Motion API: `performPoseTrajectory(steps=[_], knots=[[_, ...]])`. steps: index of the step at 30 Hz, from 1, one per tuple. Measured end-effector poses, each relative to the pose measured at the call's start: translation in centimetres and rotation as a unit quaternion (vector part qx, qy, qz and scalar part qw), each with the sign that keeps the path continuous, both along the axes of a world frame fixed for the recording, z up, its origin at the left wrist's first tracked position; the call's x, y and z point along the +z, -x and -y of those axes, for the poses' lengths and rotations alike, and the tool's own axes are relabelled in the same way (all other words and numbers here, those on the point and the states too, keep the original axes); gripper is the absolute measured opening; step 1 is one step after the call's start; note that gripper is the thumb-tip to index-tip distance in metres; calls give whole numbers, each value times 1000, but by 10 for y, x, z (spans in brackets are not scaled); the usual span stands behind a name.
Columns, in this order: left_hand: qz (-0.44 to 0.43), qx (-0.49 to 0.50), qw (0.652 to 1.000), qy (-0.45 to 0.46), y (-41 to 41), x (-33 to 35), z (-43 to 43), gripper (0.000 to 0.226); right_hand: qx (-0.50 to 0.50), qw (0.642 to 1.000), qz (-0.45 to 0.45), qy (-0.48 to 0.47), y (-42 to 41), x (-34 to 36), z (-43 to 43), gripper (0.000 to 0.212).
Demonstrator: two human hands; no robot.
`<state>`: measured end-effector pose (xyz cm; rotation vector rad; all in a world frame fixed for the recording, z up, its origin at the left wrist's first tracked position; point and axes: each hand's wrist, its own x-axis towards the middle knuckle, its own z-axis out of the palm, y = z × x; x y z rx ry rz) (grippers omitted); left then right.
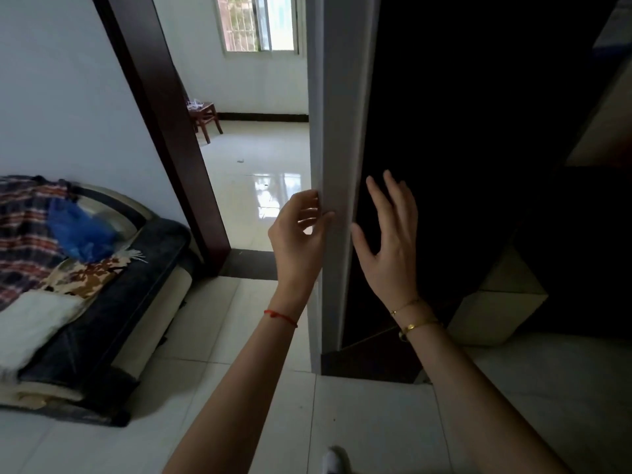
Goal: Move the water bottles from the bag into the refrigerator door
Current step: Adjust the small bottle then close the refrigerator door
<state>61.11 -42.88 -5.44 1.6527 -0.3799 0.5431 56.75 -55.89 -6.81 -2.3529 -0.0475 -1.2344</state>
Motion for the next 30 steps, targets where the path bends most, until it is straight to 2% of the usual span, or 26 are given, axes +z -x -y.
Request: performPoseTrajectory(steps=[8,16,30], knots=[[-22,18,1000,-5,-82,2,1,29,-24,998,-25,60,-86,-4,7,57],[-15,1,999,-47,-147,2,10,50,-42,994,-55,84,-144,-6,15,57],[-19,7,999,-31,-231,0,32,48,-104,978,-124,132,-206,-5,27,65]])
